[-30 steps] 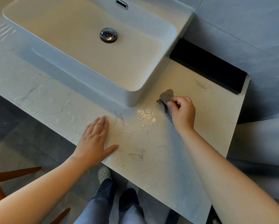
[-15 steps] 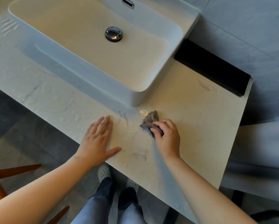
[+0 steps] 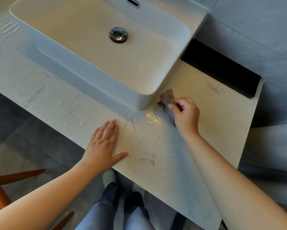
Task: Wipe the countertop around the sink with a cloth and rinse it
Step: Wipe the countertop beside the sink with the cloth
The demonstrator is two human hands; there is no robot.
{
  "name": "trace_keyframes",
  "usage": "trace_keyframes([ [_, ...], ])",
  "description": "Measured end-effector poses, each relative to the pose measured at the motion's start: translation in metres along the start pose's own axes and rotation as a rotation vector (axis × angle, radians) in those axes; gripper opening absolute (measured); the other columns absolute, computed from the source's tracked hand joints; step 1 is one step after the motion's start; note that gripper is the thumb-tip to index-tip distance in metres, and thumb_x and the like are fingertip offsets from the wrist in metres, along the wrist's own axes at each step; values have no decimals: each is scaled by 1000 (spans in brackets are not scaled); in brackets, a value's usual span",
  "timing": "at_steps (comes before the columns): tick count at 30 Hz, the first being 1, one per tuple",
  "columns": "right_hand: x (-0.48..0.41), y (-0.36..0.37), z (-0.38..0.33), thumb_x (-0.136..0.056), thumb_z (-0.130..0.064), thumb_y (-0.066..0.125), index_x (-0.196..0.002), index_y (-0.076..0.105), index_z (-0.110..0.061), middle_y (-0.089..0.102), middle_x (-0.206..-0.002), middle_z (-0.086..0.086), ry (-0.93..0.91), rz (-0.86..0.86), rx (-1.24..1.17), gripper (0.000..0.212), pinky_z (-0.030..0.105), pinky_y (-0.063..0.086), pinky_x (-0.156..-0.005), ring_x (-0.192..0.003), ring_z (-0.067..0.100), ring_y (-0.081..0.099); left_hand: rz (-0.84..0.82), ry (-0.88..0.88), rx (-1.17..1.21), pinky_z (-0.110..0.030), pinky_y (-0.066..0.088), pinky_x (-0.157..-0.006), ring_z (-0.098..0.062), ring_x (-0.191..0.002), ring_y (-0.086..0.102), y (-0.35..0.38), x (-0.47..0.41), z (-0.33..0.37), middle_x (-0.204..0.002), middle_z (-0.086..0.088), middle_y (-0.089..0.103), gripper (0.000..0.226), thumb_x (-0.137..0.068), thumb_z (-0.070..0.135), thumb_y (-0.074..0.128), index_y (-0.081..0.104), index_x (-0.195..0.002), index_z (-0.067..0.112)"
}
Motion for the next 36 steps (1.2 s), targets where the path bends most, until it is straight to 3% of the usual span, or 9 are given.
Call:
trace_keyframes([
  [4,-26,28,20,-86,-15,64,-105,70,-10,60,-101,10,43,-19,149,21,18,31,-72,-96,27,55,2,1,-6,-40,2,-117,-24,-146,2,1,0,0,-159,-7,3,100,-79,78,26,15,-150,8],
  [7,-17,43,25,-89,-18,61,-115,67,-14,59,-110,11,43,-18,242,28,31,42,-81,-99,29,50,-1,-2,-1,-41,6,-117,-25,-145,5,1,0,0,-158,-8,6,100,-79,78,26,18,-149,7],
  [12,11,54,9,-84,-13,63,-92,70,-11,61,-101,8,-60,-27,252,10,40,46,-77,-90,32,53,-3,0,-5,-39,0,-116,-25,-145,5,1,0,0,-158,-9,7,99,-79,78,25,18,-149,8],
  [16,36,58,6,-82,-15,62,-99,70,-13,63,-101,5,-124,-85,241,19,45,48,-75,-88,30,54,-11,-2,-6,-41,4,-117,-25,-145,4,1,0,0,-158,-8,6,99,-80,77,24,16,-149,8],
  [21,74,63,-8,-78,-17,63,-103,72,-17,65,-97,1,-269,-166,239,27,39,48,-71,-84,27,59,-21,-8,-3,-41,6,-117,-26,-145,6,0,0,0,-158,-9,7,99,-79,78,25,17,-149,8],
  [28,107,58,-17,-78,-8,70,-102,74,-15,63,-93,-1,-248,-403,76,25,38,50,-76,-86,23,57,-55,20,16,-37,1,-116,-23,-146,-1,-2,-1,-3,-159,-5,-1,105,-73,82,21,9,-151,11],
  [34,63,9,-18,-81,-7,69,-96,73,-7,62,-92,4,-110,-249,-25,16,13,41,-75,-86,19,58,-79,9,8,-32,-7,-112,-19,-145,-11,-10,-2,-4,-158,-1,-15,110,-64,83,6,-6,-150,16],
  [36,37,6,-8,-84,-14,68,-104,70,-7,62,-101,8,-72,-222,48,21,15,39,-80,-98,25,59,-75,-4,-7,-32,-6,-113,-20,-145,-10,-8,-1,-2,-158,-1,-15,110,-64,83,5,-6,-150,15],
])
Point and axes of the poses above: each hand's wrist, its own x-axis away from the middle knuckle, its own y-axis out of the palm, z = x × y, the point moved 7 cm from there along -x, towards the middle knuckle
